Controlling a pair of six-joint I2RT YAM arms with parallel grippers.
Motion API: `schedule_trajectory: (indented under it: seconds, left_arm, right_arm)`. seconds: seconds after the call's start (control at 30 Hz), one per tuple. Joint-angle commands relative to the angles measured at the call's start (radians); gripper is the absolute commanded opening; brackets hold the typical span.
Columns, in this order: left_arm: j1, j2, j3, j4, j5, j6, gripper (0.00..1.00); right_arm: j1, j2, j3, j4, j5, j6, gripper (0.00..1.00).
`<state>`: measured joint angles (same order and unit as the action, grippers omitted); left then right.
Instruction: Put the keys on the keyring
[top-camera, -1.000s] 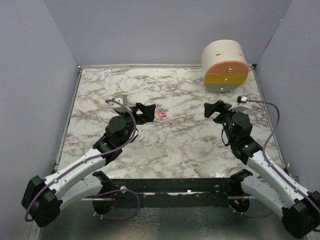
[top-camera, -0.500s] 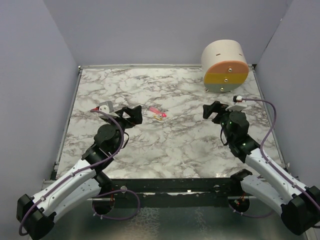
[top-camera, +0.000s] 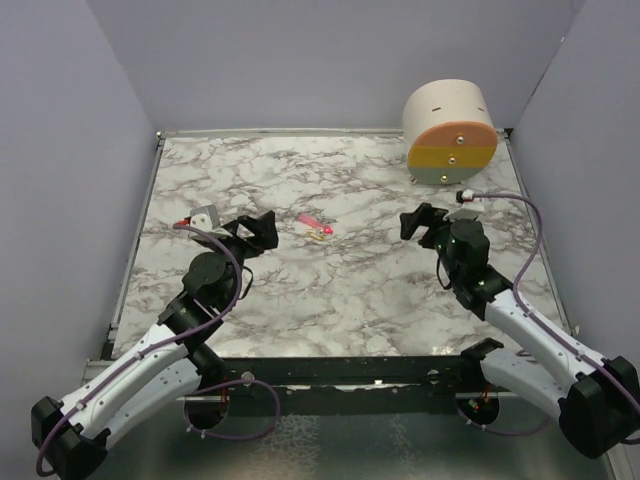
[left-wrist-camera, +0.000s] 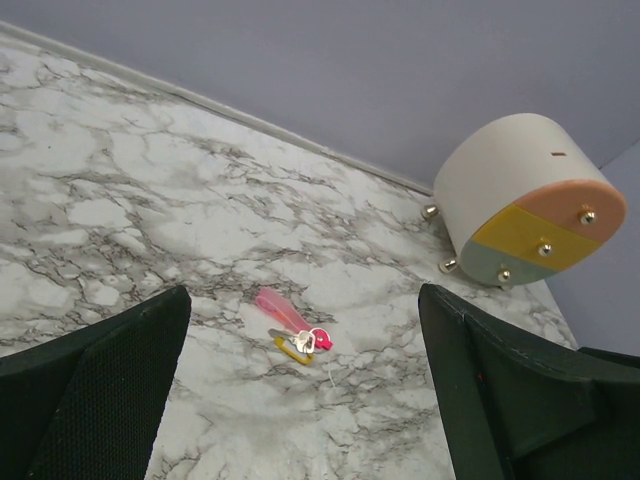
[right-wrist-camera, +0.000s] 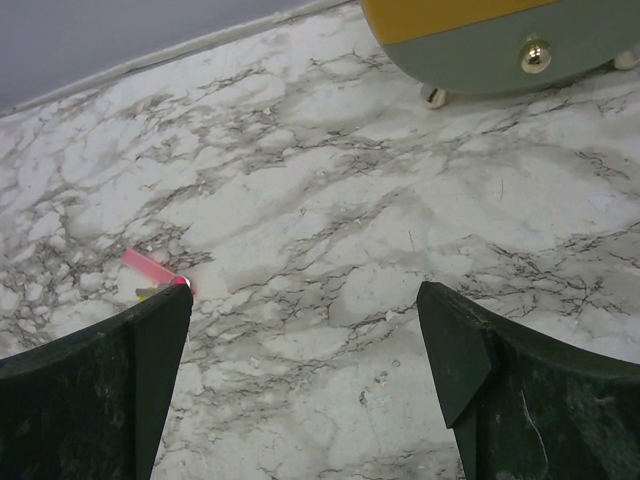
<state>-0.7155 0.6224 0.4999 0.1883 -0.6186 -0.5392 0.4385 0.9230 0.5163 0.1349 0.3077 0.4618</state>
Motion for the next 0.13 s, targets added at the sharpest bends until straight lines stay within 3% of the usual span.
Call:
schedule_trajectory:
  seconds: [0.0,0.1]
  left_arm:
    - [-0.002,0.003,0.009,-0.001,-0.025,0.023,0.99]
    - [-0.002,0.009,0.007,0.019,-0.014,0.037,0.99]
  right_arm:
    - [-0.001,0.013,0.023,0.044,-0.029,-0.012,0.96]
    - [-0.001,0.013,0.025,0.041,-0.036,-0.009,0.96]
